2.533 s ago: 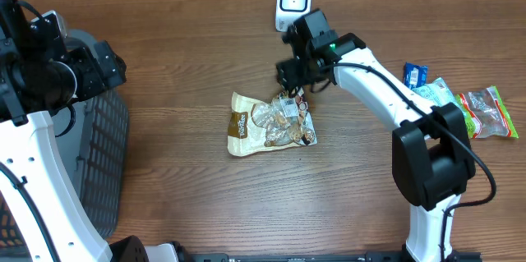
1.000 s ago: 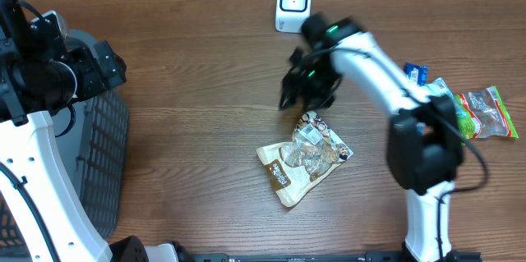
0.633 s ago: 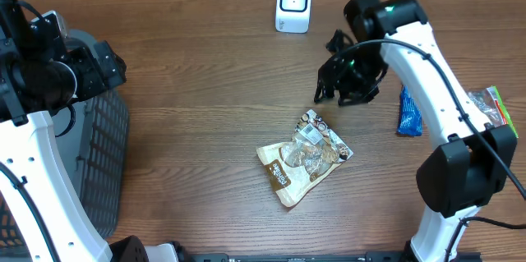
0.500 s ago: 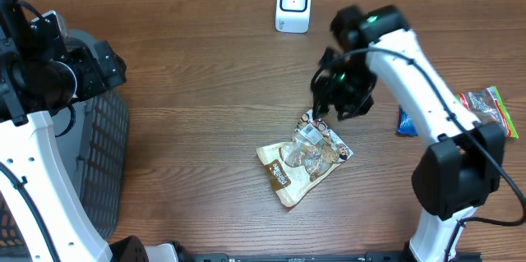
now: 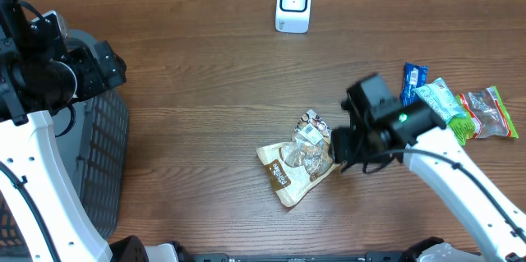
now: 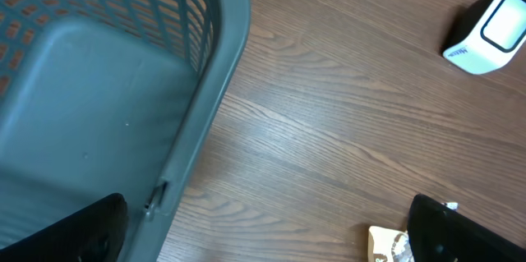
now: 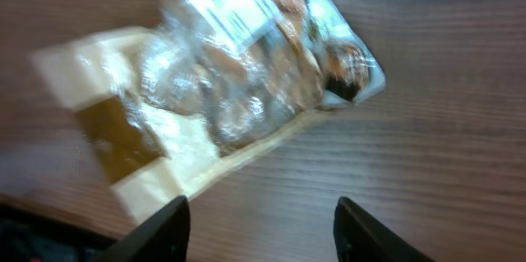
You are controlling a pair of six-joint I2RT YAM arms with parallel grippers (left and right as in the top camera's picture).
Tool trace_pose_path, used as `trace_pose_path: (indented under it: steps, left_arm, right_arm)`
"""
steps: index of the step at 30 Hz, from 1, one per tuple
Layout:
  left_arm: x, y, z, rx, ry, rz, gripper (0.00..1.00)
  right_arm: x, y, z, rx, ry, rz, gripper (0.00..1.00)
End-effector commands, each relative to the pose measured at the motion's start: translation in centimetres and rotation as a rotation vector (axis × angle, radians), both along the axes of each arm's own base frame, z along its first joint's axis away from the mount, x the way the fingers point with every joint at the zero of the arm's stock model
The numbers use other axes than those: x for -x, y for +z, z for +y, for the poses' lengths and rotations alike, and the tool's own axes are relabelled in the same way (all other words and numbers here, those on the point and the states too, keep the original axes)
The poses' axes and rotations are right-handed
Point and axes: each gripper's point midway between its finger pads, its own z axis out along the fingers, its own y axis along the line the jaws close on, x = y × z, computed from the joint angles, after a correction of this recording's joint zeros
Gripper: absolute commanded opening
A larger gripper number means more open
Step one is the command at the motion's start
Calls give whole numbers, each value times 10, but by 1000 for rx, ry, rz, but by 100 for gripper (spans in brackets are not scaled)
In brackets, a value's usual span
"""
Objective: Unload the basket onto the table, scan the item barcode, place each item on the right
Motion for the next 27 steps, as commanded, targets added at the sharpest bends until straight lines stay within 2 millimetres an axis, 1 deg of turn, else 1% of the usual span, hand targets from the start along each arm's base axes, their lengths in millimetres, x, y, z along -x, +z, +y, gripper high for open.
trace_pose_path:
  steps: [1, 4, 6, 8, 11, 13, 15, 20, 24, 27]
  left_arm:
    - [1, 9, -3, 6, 6, -30, 99]
    - [1, 9, -3, 6, 6, -30, 100]
    - [1, 9, -3, 5, 6, -30, 100]
    - [1, 9, -3, 6, 6, -30, 100]
    - [1, 9, -3, 6, 6, -30, 99]
    - [1, 9, -3, 5, 6, -30, 100]
    - [1, 9, -3, 5, 6, -30, 100]
    - [1, 9, -3, 5, 6, -30, 99]
    - [1, 9, -3, 5, 6, -30, 100]
    - [1, 9, -3, 5, 6, -30, 100]
  right_arm:
    - [17, -41, -12, 47, -41, 72, 51]
    - [23, -61, -14, 53, -47, 84, 44]
    - [24, -70, -15, 51, -62, 86, 38]
    - [20, -74, -13, 44, -62, 68, 34]
    - [8, -78, -9, 26, -64, 8, 28]
    - [0, -81, -7, 18, -66, -18, 28]
    - [-4, -88, -5, 18, -66, -16, 27]
    - [8, -106, -10, 58, -68, 69, 26]
    - [10, -109, -11, 67, -68, 85, 26]
    - [2, -108, -7, 50, -68, 48, 26]
